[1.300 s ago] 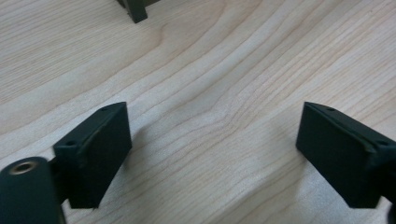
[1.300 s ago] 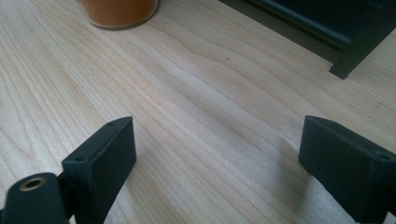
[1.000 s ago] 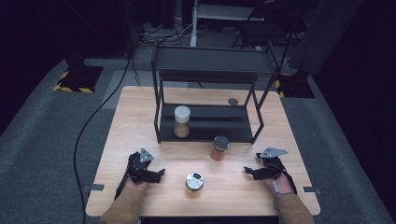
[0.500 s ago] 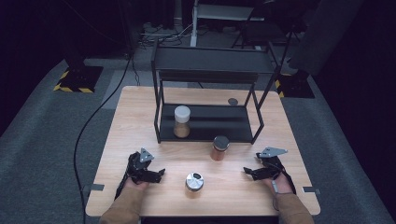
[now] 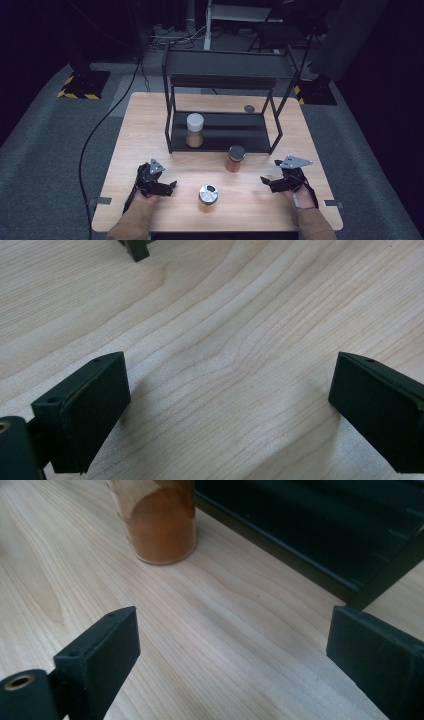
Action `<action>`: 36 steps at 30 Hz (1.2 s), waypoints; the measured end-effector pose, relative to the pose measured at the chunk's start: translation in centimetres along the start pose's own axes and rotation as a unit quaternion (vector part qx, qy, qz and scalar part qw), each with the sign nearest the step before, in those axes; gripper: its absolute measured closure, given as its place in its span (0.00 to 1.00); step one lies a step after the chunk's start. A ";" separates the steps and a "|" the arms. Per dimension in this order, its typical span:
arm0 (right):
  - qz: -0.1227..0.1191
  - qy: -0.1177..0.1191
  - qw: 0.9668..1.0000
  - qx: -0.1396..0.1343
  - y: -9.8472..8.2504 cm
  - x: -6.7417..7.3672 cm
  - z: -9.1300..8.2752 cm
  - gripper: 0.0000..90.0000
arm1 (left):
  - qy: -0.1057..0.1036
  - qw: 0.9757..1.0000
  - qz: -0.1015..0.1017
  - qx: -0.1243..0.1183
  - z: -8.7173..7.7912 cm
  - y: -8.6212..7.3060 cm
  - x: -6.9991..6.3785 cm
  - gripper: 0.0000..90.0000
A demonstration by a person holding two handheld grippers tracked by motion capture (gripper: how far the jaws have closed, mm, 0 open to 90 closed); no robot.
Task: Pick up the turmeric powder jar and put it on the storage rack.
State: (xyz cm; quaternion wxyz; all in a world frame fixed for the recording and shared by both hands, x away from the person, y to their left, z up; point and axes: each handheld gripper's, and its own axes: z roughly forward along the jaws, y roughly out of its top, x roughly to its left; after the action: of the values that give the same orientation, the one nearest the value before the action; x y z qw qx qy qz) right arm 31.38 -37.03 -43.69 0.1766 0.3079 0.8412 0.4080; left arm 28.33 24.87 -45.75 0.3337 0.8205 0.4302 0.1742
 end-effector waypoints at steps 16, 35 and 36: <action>-0.011 -0.006 0.999 -0.034 1.1 1.3 -2.0 0.08 | 0.000 1.000 0.000 0.000 0.0 0.0 0.0 0.03; -0.020 0.019 0.999 -0.046 3.4 2.6 -1.8 0.08 | 0.000 1.000 -0.001 0.000 0.0 0.0 0.0 0.03; -0.023 0.021 0.998 -0.046 3.5 2.7 -1.7 0.08 | 0.000 1.000 0.000 0.000 0.0 0.0 0.0 0.03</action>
State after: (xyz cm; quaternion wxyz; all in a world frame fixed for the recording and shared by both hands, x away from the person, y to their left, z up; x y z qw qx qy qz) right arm 29.69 -34.53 -39.94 0.1818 0.2716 0.8320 0.4482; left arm 28.35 24.83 -45.74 0.3332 0.8204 0.4307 0.1741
